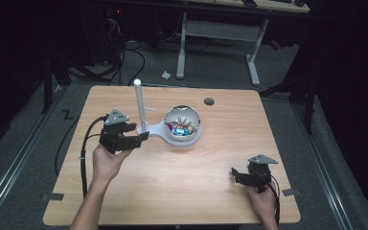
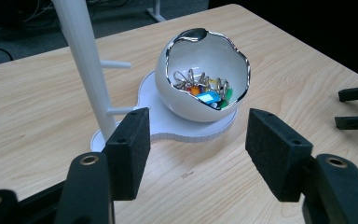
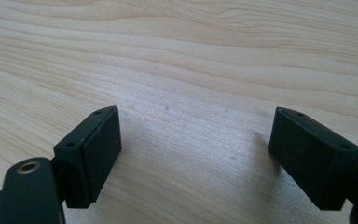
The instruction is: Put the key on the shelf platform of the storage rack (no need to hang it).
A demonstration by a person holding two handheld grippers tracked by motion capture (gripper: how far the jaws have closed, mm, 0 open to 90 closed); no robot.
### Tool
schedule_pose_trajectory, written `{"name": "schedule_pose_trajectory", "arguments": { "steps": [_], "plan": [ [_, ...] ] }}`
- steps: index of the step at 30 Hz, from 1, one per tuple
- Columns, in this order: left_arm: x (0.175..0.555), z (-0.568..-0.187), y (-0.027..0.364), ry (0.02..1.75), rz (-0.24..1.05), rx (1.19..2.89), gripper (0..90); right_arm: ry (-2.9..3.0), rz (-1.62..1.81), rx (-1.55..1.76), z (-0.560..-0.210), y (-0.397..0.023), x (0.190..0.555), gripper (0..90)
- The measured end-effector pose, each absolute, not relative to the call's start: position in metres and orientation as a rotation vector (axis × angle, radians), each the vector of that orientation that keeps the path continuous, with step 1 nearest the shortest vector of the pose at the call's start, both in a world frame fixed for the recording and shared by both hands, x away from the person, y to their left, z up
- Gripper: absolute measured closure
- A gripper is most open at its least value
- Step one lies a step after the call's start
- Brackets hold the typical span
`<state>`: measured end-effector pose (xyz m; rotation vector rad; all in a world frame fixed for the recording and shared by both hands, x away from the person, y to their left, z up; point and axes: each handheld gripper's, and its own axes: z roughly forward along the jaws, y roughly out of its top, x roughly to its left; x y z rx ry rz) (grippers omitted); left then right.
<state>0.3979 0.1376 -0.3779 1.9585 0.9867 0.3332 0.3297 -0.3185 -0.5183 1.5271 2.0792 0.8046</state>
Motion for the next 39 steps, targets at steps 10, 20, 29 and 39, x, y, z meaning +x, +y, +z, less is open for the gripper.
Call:
{"name": "schedule_pose_trajectory", "arguments": {
  "steps": [10,20,29,39],
  "plan": [
    [0.389,-0.386,0.149,1.012,0.331,1.942,40.4,2.078,0.804,1.53,-0.518,-0.318,0.33,16.9],
    [0.382,-0.395,0.159,1.048,0.326,1.927,40.5,2.078,0.804,1.528,-0.518,-0.318,0.33,16.9],
    [0.378,-0.403,0.164,1.071,0.313,1.91,40.5,2.079,0.804,1.528,-0.518,-0.318,0.33,16.9],
    [0.375,-0.412,0.167,1.092,0.304,1.915,40.3,2.078,0.804,1.528,-0.518,-0.318,0.33,16.9]
  ]
}}
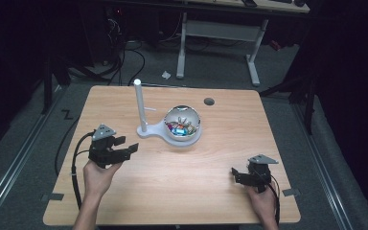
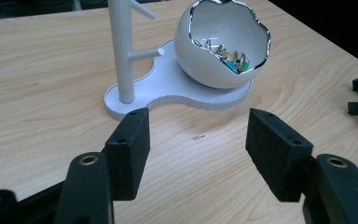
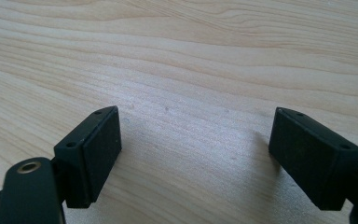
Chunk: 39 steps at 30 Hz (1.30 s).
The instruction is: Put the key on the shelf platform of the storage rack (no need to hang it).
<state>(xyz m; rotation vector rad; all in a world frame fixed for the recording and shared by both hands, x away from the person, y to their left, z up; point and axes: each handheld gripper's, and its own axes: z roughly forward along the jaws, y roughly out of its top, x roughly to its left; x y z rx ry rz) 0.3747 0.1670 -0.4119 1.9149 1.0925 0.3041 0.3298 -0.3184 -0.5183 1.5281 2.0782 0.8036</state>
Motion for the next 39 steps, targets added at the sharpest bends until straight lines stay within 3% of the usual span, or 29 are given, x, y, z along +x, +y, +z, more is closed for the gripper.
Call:
{"name": "schedule_pose_trajectory", "arguments": {
  "steps": [39],
  "plan": [
    [0.365,-0.456,0.177,1.196,0.255,1.925,39.4,2.078,0.803,1.529,-0.518,-0.318,0.33,17.0]
  ]
}}
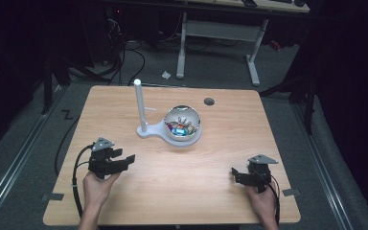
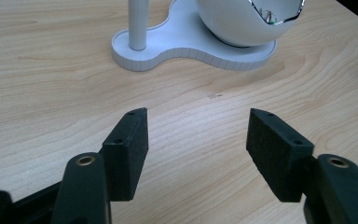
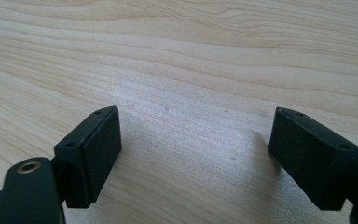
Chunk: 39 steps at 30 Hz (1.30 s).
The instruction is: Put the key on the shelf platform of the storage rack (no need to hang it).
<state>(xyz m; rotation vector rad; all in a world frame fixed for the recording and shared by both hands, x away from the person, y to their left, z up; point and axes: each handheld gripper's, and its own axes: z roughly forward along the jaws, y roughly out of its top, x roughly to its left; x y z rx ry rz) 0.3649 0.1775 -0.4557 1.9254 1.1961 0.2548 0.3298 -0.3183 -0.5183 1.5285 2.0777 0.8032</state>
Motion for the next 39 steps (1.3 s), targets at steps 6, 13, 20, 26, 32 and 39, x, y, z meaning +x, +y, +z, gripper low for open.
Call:
{"name": "schedule_pose_trajectory", "arguments": {
  "steps": [6,13,20,26,32,39],
  "plan": [
    [0.364,-0.463,0.178,1.214,0.261,1.931,39.2,2.078,0.803,1.528,-0.518,-0.318,0.33,17.0],
    [0.363,-0.471,0.177,1.234,0.265,1.935,39.2,2.078,0.803,1.529,-0.518,-0.318,0.33,17.0],
    [0.364,-0.481,0.174,1.248,0.243,1.946,38.7,2.078,0.803,1.529,-0.518,-0.318,0.33,17.0],
    [0.364,-0.491,0.171,1.271,0.231,1.961,37.6,2.078,0.803,1.529,-0.518,-0.318,0.33,17.0],
    [0.362,-0.5,0.162,1.285,0.326,2.03,36.1,2.078,0.803,1.529,-0.518,-0.318,0.33,17.0],
    [0.359,-0.512,0.151,1.285,0.438,2.097,35.0,2.078,0.803,1.529,-0.518,-0.318,0.33,17.0]
  ]
}}
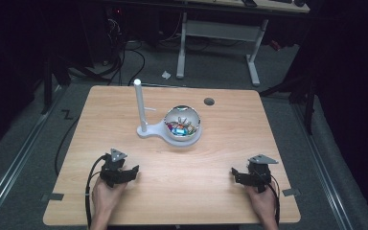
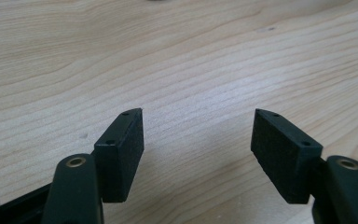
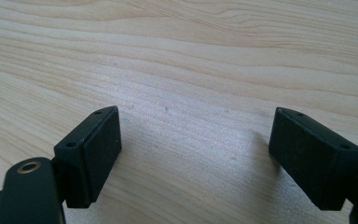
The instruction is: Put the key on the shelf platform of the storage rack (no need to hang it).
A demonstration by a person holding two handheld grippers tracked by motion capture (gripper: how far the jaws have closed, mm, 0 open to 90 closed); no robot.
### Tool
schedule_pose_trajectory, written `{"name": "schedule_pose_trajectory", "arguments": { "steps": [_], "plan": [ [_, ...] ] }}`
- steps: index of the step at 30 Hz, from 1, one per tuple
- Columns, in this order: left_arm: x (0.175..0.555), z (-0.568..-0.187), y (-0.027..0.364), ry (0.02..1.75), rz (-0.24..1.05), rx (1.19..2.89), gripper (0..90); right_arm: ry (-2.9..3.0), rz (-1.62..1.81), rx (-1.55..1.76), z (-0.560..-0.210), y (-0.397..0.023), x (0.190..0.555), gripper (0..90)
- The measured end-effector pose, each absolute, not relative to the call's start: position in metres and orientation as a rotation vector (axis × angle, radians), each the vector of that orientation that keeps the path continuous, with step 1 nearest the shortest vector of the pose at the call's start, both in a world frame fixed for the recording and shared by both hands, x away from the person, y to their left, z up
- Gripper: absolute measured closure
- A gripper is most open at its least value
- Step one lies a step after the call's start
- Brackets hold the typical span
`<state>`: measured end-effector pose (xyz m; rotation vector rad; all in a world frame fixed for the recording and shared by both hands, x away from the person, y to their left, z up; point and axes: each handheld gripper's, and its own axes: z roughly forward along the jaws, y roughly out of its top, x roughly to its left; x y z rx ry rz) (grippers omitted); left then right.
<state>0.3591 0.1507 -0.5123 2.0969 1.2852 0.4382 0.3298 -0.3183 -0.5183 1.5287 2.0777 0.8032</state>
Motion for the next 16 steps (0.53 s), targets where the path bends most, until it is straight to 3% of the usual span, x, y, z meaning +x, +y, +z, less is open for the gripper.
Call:
{"name": "schedule_pose_trajectory", "arguments": {
  "steps": [6,16],
  "plan": [
    [0.357,-0.52,0.146,1.277,0.513,2.095,34.5,2.078,0.803,1.529,-0.518,-0.318,0.33,17.0],
    [0.357,-0.527,0.148,1.29,0.501,2.014,31.0,2.076,0.803,1.529,-0.518,-0.318,0.33,17.0]
  ]
}}
